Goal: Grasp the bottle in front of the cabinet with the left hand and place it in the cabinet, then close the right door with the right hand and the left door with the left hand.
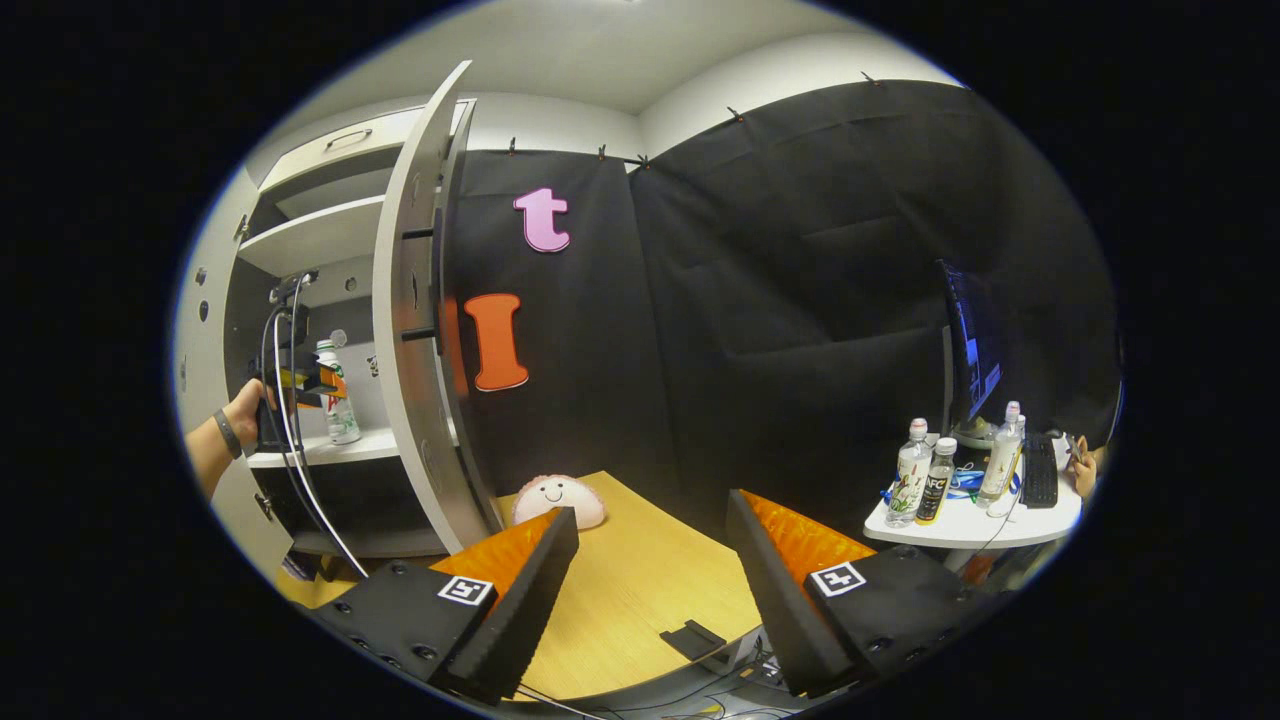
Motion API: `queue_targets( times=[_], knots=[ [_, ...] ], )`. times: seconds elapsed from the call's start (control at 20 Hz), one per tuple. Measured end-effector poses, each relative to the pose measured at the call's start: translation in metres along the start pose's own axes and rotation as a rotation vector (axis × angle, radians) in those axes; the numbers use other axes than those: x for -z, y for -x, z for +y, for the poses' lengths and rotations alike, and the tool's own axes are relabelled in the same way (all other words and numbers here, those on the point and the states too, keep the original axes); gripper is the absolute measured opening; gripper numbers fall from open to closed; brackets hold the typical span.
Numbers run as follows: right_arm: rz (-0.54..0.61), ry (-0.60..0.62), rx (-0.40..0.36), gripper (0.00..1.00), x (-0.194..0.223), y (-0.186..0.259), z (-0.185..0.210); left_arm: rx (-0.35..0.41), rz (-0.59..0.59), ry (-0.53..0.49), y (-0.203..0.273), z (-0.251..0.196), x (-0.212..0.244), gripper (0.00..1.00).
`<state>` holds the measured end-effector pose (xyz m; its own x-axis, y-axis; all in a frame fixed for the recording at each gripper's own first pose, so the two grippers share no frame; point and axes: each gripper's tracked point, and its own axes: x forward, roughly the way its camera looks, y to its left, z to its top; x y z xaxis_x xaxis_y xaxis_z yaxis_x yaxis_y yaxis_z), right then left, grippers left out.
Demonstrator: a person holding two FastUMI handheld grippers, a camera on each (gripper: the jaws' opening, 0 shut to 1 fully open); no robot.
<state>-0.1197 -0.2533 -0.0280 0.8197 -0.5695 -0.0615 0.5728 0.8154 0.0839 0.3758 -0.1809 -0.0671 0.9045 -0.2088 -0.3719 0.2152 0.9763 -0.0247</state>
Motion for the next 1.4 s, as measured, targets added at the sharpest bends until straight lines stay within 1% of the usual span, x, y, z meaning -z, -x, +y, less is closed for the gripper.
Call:
queue_targets(
  times=[0.05, 0.1, 0.15, 0.3, 0.45, 0.55, 0.65, 0.75, 0.8, 0.85, 0.9, 1.05, 1.15, 1.2, 1.25, 1.3, 1.4],
  knots=[
    [0.001, 0.001, -0.003, 0.99, 0.0, 0.0, 0.001, 0.0, -0.01, -0.003, 0.0, 0.0, -0.003, 0.81],
    [0.002, 0.002, -0.005, 0.99, 0.001, -0.001, 0.001, 0.0, -0.018, -0.006, 0.001, 0.001, -0.004, 0.9],
    [0.002, 0.002, -0.006, 0.99, 0.002, -0.002, 0.003, 0.002, -0.03, -0.006, 0.003, 0.001, -0.007, 0.95],
    [0.004, 0.006, -0.017, 0.99, 0.004, -0.004, 0.006, 0.02, -0.08, 0.013, 0.014, -0.001, -0.019, 0.95],
    [0.007, 0.015, -0.035, 0.99, 0.004, -0.005, 0.011, 0.027, -0.168, 0.009, 0.048, -0.001, -0.046, 0.95],
    [0.008, 0.022, -0.056, 0.99, 0.002, -0.008, 0.023, 0.046, -0.225, -0.001, 0.07, -0.004, -0.063, 0.95],
    [0.008, 0.025, -0.082, 0.99, 0.001, -0.011, 0.035, 0.056, -0.279, 0.001, 0.097, -0.004, -0.079, 0.95],
    [0.006, 0.012, -0.124, 0.99, -0.002, -0.012, 0.052, 0.055, -0.32, 0.006, 0.128, 0.0, -0.09, 0.95],
    [0.002, 0.005, -0.149, 0.99, -0.004, -0.012, 0.063, 0.055, -0.335, 0.007, 0.145, 0.002, -0.091, 0.92],
    [-0.003, 0.001, -0.172, 0.99, -0.006, -0.012, 0.072, 0.055, -0.347, 0.011, 0.161, 0.003, -0.092, 0.95],
    [-0.007, 0.002, -0.196, 0.99, -0.008, -0.012, 0.081, 0.052, -0.359, 0.019, 0.175, 0.006, -0.091, 0.95],
    [-0.008, 0.019, -0.261, 0.99, -0.009, -0.012, 0.106, 0.008, -0.396, 0.037, 0.216, 0.024, -0.085, 0.95],
    [-0.014, 0.03, -0.304, 0.99, -0.011, -0.009, 0.12, -0.036, -0.407, 0.042, 0.241, 0.041, -0.073, 0.95],
    [-0.016, 0.038, -0.32, 0.99, -0.01, -0.009, 0.126, -0.055, -0.411, 0.043, 0.252, 0.047, -0.066, 0.95],
    [-0.016, 0.044, -0.334, 0.99, -0.01, -0.008, 0.131, -0.075, -0.412, 0.04, 0.263, 0.055, -0.058, 0.92],
    [-0.014, 0.048, -0.348, 0.99, -0.009, -0.008, 0.136, -0.097, -0.406, 0.034, 0.274, 0.064, -0.048, 0.95],
    [-0.008, 0.049, -0.379, 0.99, -0.006, -0.006, 0.147, -0.139, -0.381, 0.027, 0.291, 0.075, -0.024, 0.95]
  ],
)
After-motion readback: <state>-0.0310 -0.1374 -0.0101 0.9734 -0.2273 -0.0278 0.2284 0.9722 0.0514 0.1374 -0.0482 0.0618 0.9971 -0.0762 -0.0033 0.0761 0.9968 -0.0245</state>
